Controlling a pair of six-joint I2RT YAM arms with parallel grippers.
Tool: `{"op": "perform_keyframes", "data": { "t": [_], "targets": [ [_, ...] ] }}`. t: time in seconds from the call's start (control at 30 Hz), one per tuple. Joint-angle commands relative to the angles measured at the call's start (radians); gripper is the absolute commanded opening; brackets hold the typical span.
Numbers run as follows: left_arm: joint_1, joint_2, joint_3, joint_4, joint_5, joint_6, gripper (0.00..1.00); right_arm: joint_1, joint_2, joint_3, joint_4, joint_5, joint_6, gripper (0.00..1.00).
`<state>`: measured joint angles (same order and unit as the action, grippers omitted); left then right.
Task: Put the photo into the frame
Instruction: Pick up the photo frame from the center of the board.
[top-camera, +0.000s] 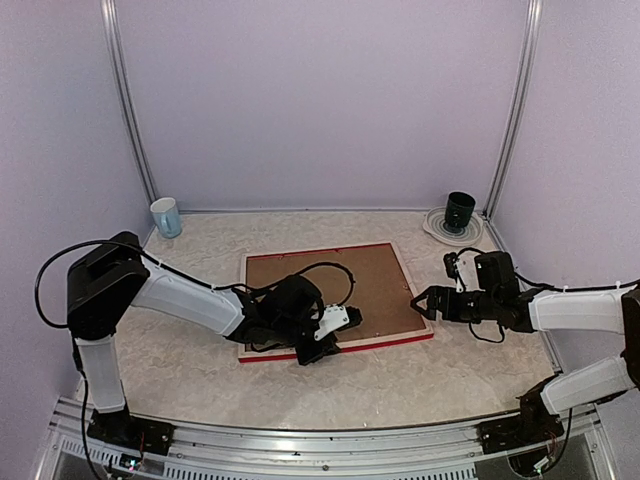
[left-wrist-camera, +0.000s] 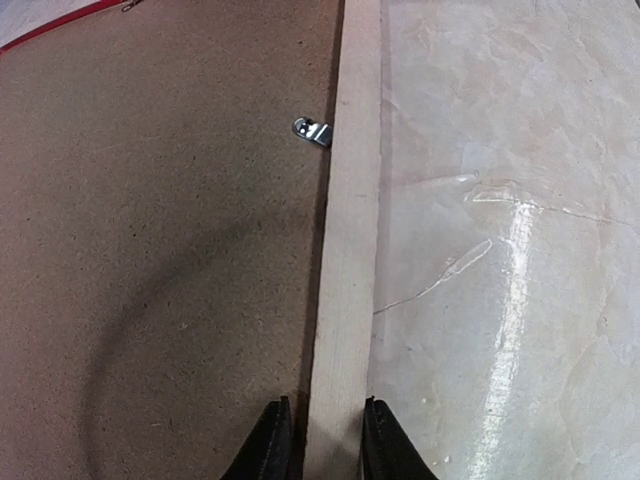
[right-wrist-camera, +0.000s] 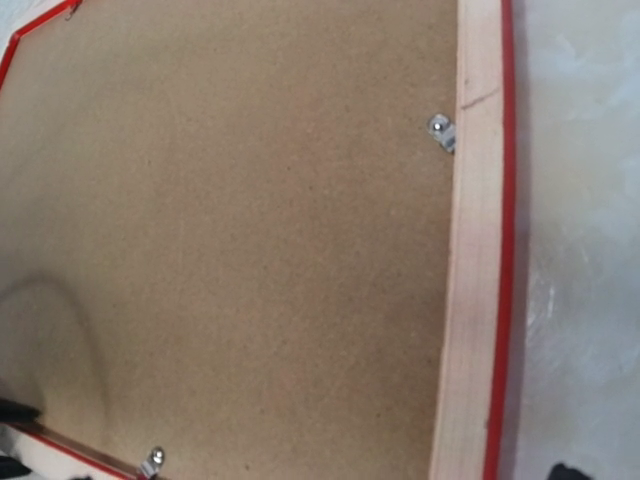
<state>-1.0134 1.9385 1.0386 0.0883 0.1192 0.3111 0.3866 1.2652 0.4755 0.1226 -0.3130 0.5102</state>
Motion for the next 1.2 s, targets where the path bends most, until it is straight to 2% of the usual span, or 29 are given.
{"op": "perform_keyframes", "data": {
  "t": [0.0,0.23,0.53,0.77,1.17],
  "targets": [
    [0.004,0.017,0.015,-0.021,0.019,-0.007,0.20,-0.012,-0.006,0.002,-0.030,0.006,-0.014,0.98],
    [0.006,-0.011,0.015,-0.029,0.027,-0.007,0.00,-0.031,-0.001,0.016,-0.066,-0.025,-0.021,0.99],
    [0.003,-0.068,0.023,-0.046,0.040,-0.010,0.00,-0.072,0.064,0.018,-0.046,-0.145,-0.004,0.99],
    [-0.014,-0.125,0.024,-0.050,0.019,-0.006,0.00,-0.084,0.149,0.010,0.039,-0.284,0.037,0.99],
    [-0.030,-0.172,-0.001,-0.050,0.003,-0.005,0.00,-0.110,0.255,-0.066,0.368,-0.555,0.212,0.94]
  ]
}}
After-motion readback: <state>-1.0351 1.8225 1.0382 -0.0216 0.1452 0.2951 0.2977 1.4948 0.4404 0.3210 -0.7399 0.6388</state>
